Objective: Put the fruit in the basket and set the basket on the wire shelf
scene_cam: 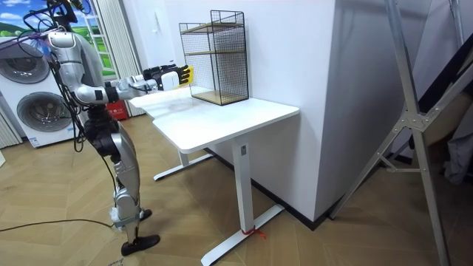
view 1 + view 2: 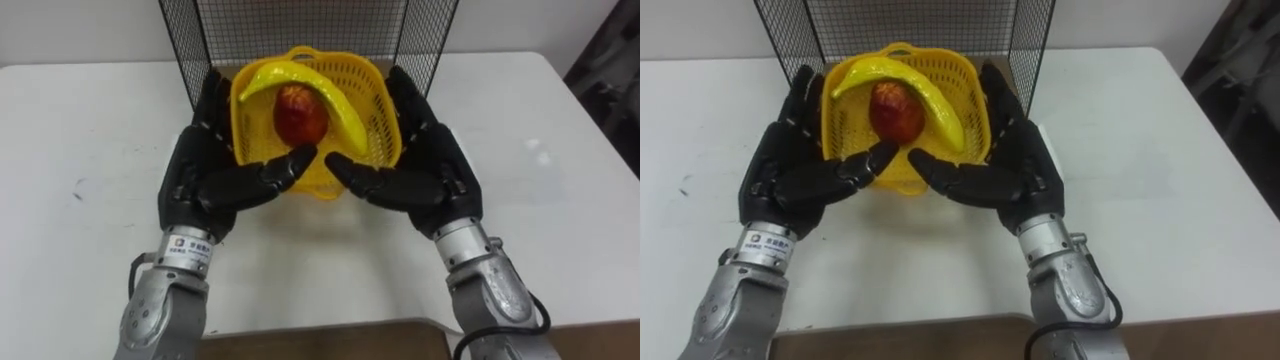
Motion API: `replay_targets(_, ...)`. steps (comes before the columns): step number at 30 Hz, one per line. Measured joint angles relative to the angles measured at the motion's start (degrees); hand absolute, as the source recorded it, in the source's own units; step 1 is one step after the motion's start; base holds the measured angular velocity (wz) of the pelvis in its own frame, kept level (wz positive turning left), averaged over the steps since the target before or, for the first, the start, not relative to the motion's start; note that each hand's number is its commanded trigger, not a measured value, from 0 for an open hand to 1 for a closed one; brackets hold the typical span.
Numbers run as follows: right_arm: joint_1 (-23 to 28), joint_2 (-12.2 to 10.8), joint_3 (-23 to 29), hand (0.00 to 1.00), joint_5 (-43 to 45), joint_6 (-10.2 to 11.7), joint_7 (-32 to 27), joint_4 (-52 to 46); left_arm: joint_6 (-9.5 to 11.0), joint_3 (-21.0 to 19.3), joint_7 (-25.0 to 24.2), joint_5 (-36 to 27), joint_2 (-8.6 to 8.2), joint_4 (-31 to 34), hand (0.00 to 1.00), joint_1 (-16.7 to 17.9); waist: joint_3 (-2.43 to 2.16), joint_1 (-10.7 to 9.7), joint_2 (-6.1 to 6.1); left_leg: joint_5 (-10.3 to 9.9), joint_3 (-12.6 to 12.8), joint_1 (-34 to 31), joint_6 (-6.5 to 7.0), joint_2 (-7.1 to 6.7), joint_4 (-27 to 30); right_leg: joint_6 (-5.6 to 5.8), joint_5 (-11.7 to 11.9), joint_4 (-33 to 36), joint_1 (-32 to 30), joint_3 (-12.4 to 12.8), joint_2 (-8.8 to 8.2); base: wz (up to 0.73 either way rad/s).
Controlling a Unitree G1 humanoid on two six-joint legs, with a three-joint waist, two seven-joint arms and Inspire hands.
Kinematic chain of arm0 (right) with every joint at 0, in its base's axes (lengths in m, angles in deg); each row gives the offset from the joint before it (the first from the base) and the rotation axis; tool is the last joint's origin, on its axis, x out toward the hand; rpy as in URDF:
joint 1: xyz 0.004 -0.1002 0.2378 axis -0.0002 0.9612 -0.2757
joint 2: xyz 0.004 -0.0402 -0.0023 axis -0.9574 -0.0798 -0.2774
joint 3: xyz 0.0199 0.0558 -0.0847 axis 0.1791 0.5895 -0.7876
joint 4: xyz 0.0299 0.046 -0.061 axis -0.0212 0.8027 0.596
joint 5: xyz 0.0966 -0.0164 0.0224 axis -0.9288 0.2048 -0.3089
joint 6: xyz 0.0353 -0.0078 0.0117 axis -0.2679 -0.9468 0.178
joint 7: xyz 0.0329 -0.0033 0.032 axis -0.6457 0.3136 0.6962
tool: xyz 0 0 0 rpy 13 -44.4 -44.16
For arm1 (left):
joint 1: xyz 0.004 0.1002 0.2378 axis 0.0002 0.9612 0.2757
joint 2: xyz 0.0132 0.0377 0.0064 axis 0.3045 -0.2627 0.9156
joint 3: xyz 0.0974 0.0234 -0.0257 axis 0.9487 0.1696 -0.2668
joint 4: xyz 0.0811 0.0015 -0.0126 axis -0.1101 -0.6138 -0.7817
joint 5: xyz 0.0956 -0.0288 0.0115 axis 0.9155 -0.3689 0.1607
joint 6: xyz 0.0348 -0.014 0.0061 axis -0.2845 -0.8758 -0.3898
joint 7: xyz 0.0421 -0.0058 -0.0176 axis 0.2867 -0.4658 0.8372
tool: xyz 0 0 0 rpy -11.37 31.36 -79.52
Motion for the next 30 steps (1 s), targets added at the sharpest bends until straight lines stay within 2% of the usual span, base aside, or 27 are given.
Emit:
replay_targets(3, 0.03, -0.12, -0.14, 0.0, -0.1, 0.02, 0.0, 0.4, 0.0, 0.14, 0.0, 1.49, 0.63, -0.01, 0.0, 0.03, 0.03, 0.07, -0.07, -0.28, 0.01, -0.36, -0.32, 0.37, 1.0, -0.08, -0.07, 1.33, -0.49, 0.0, 0.24, 0.01)
replay_targets(5, 0.18, -0.25, -0.13, 0.0, -0.71, 0.02, 0.06, 0.45, 0.0, 0.09, 0.02, 2.87, 0.44, -0.01, 0.0, 0.12, 0.12, 0.09, -0.16, -1.13, 0.04, -1.21, -0.5, 1.02, 2.97, -0.3, -0.25, 2.11, -0.79, 0.02, 0.65, 0.0)
replay_targets(8, 1.05, -0.29, -0.16, 0.0, -0.48, 0.04, 0.85, 0.77, 0.0, -0.37, 0.02, 3.47, 0.29, -0.53, 0.0, 0.2, 0.19, 0.7, -0.25, -4.44, -0.02, -3.49, -1.32, 2.81, 10.04, -1.56, -3.1, 7.19, -2.41, 0.19, 1.6, -0.08)
replay_targets(12, 1.92, -0.27, -0.28, 0.0, -0.35, 0.01, 1.44, 0.81, 0.0, -0.37, 0.02, 3.42, 0.39, -1.52, 0.0, 0.81, 0.27, 1.58, -0.07, -6.67, -0.34, -5.26, -2.5, 4.53, 14.9, -2.83, -6.12, 11.59, -4.42, 0.21, 2.71, -0.02)
replay_targets(13, 1.92, -0.33, -0.27, 0.0, -0.4, 0.02, 1.6, 0.79, 0.0, -0.36, 0.02, 3.49, 0.34, -1.52, 0.0, 1.31, 0.21, 1.59, -0.01, -6.54, -0.5, -5.57, -2.72, 4.61, 15.06, -3.09, -6.42, 12.33, -5.04, 0.28, 2.78, 0.0)
replay_targets(15, 1.91, -0.16, -0.28, 0.0, -0.33, 0.03, 2.06, 0.78, -0.01, -0.38, 0.02, 3.45, 0.39, -1.52, 0.0, 1.52, -0.19, 1.62, 0.39, -6.03, -0.83, -6.28, -3.15, 4.6, 15.45, -3.51, -6.46, 12.96, -6.02, 0.58, 2.9, 0.0)
replay_targets(16, 1.94, -0.19, -0.51, 0.0, -0.4, 0.0, 2.06, 0.78, -0.01, -0.43, 0.02, 3.35, 0.68, -1.51, 0.0, 1.53, -0.33, 1.62, 0.62, -5.48, -1.15, -7.1, -3.24, 4.58, 16.04, -3.75, -6.47, 13.09, -6.16, 0.7, 2.5, 0.0)
replay_targets(17, 1.81, -0.23, -0.62, 0.0, -0.45, 0.0, 2.06, 0.78, -0.01, -0.52, 0.02, 3.26, 0.69, -1.5, 0.0, 1.53, -0.32, 1.67, 0.61, -5.07, -1.39, -7.83, -3.38, 4.55, 16.89, -3.88, -6.44, 13.16, -6.1, 0.9, 2.43, 0.0)
replay_targets(18, 1.8, -0.32, -0.63, 0.0, -0.82, 0.01, 2.06, 0.81, 0.0, -0.51, 0.02, 3.32, 0.69, -1.49, 0.0, 1.66, -0.11, 1.66, 0.27, -4.03, -2.54, -9.97, -3.06, 3.97, 19.5, -4.09, -6.37, 13.07, -5.93, 1.49, 2.04, 0.13)
replay_targets(19, 1.75, -0.15, -0.51, 0.0, -1.13, 0.05, 1.97, 0.79, 0.0, -0.39, 0.02, 3.33, 0.49, -1.49, 0.0, 1.77, 0.08, 1.54, -0.15, -3.56, -4.16, -12.09, -2.91, 2.18, 17.67, -4.08, -6.42, 12.88, -5.95, 2.3, 1.74, 0.17)
replay_targets(20, 1.68, -0.11, -0.38, 0.0, -1.28, 0.09, 1.89, 0.79, 0.02, -0.34, 0.02, 3.33, 0.18, -1.46, 0.0, 1.74, 0.04, 1.48, -0.14, -2.29, -4.7, -13.03, -2.94, 1.51, 14.95, -3.95, -6.56, 12.96, -6.07, 2.4, 1.57, -0.06)
replay_targets(21, 1.72, -0.35, -0.21, 0.0, -1.34, 0.04, 1.81, 1.0, 0.04, -0.08, 0.01, 3.33, -0.38, -1.45, 0.0, 1.93, -0.04, 1.96, -0.14, 2.77, -4.6, -14.29, -0.89, 0.68, 11.76, -3.72, -7.17, 13.31, -6.44, 3.46, 1.44, -0.31)
replay_targets(22, 1.92, -0.48, -0.57, 0.0, -1.28, -0.01, 1.84, 1.5, 0.04, -0.25, 0.01, 3.37, -0.49, -1.45, 0.0, 2.25, -0.32, 2.78, -0.93, 3.49, -4.57, -13.26, -0.71, -0.04, 10.07, -2.87, -7.27, 13.11, -6.41, 3.93, 0.95, -0.27)
replay_targets(24, 1.88, -0.07, -0.59, 0.0, -1.24, -0.03, 1.85, 1.54, 0.04, -0.27, 0.0, 3.54, 0.07, -1.25, 0.0, 2.02, -0.48, 2.41, -2.14, 3.74, -4.57, -12.53, -0.45, -0.8, 8.81, -2.76, -7.13, 12.5, -6.58, 3.73, 0.34, 0.01)
replay_targets(27, 1.88, 0.21, -0.67, 0.0, -0.96, -0.02, 1.85, 1.51, 0.03, -0.05, 0.0, 3.76, 0.84, -1.26, 0.0, 2.02, -0.38, 2.09, -1.92, 1.35, -4.17, -13.01, 0.04, -1.17, 11.66, -2.4, -7.41, 11.98, -5.62, 3.3, 0.2, -0.01)
replay_targets(29, 1.87, 0.13, -0.99, 0.0, -0.95, 0.0, 1.86, 1.43, 0.07, -0.04, 0.0, 3.42, 0.89, -1.28, 0.0, 2.02, -0.35, 1.86, -2.02, -0.05, -3.81, -13.07, 0.57, -1.85, 12.35, -1.96, -8.91, 14.26, -5.6, 3.13, -0.89, 0.0)
replay_targets(30, 1.89, 0.19, -0.88, 0.0, -0.83, 0.0, 1.85, 1.44, 0.06, -0.03, 0.01, 3.43, 0.67, -1.4, 0.0, 2.06, -0.29, 1.43, -2.12, -0.85, -3.72, -12.86, 1.17, -2.98, 12.88, -1.08, -10.38, 17.11, -6.09, 3.05, -2.22, 0.1)
